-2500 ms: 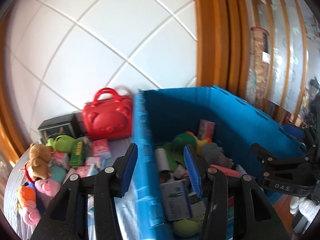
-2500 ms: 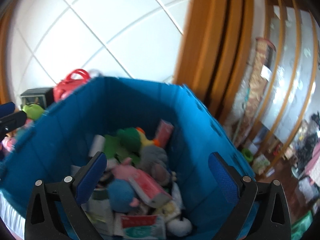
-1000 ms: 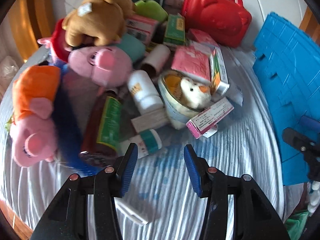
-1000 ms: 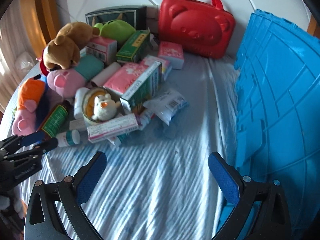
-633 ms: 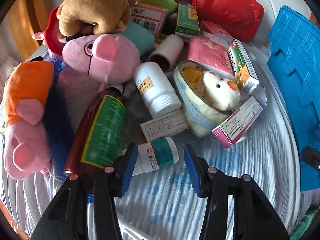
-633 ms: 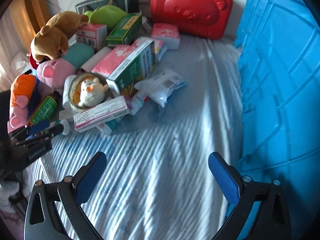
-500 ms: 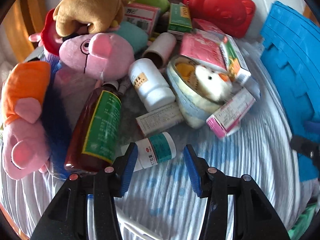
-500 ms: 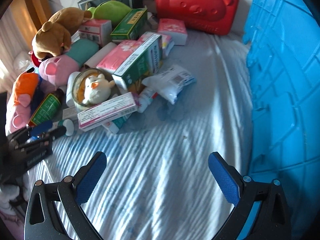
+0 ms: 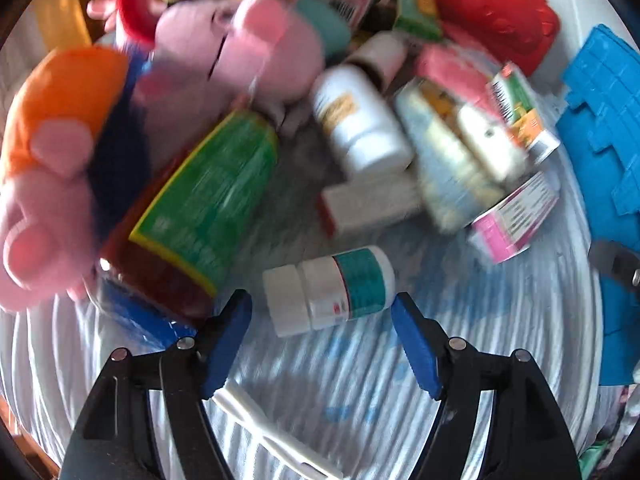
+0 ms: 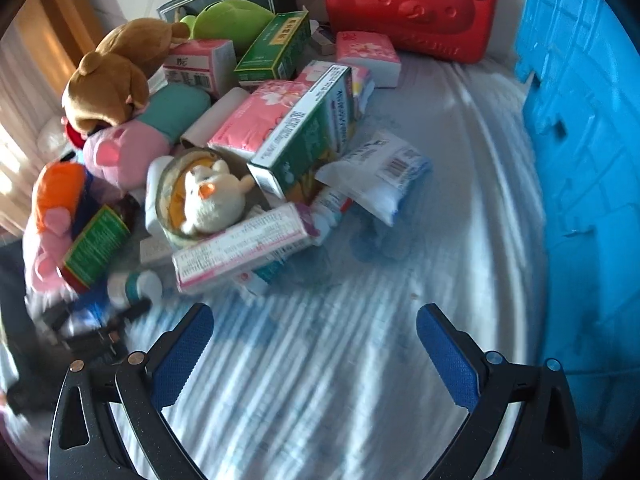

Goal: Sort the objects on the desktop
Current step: 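Grasp the white teal-label pill bottle with the left tool while the right tool grasps the pink-white box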

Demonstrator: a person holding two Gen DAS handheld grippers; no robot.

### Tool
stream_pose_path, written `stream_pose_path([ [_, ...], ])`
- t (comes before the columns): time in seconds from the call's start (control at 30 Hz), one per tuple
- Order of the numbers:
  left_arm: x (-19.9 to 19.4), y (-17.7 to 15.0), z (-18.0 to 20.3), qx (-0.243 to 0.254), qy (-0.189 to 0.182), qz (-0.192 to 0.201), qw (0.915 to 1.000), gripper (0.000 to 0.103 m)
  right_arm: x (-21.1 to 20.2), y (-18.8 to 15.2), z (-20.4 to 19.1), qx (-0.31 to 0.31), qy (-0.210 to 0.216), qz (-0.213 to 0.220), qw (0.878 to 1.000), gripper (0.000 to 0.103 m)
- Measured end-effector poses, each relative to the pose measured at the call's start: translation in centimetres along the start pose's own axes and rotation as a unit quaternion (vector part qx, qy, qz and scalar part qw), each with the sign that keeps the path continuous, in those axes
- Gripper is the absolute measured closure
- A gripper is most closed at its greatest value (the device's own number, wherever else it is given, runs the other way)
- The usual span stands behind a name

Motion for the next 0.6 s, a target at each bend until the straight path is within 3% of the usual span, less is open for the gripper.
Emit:
stream_pose_path([
  [0.17,-0.2,-0.6,0.3,0.010,-0.009,0.012,0.9998,0.031,2.4,1.6,-1.2,0.029,0.019,-0.007,0.999,0.000],
  [0.3,-0.5,-0.9,0.3,0.014,-0.013,0.015,0.9997,0.039,4.0,2.3,-2.2,0.034,0.029,-0.014,0.999,0.001],
  [0.37,-0.7,-1.1,0.2,0.013,-0.019,0.015,0.9996,0.039,4.8,2.4,-2.7,0.038,0.039,-0.022,0.998,0.011],
  [0.47,-1.2,-1.2,0.1,0.015,-0.019,0.023,0.9994,0.039,5.5,2.1,-3.4,0.045,0.064,-0.031,0.996,0.034],
  [0.5,-1.7,-1.1,0.1,0.014,-0.022,0.028,0.9993,0.039,5.2,2.1,-3.6,0.045,0.071,-0.027,0.996,0.049],
  [0.6,-3.4,-0.3,0.1,0.015,-0.027,0.050,0.9982,0.039,3.6,2.1,-4.3,0.014,0.054,-0.005,0.998,0.070],
])
Point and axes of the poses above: each gripper's, at about its wrist camera, not at the fingertips, and x roughly the way its jaws point, z to its right, y to its top, the point moved 5 cm from there along x, roughly the way its jaws point, and after that the axes turned 4 degrees about z, right-handed, at the moved point
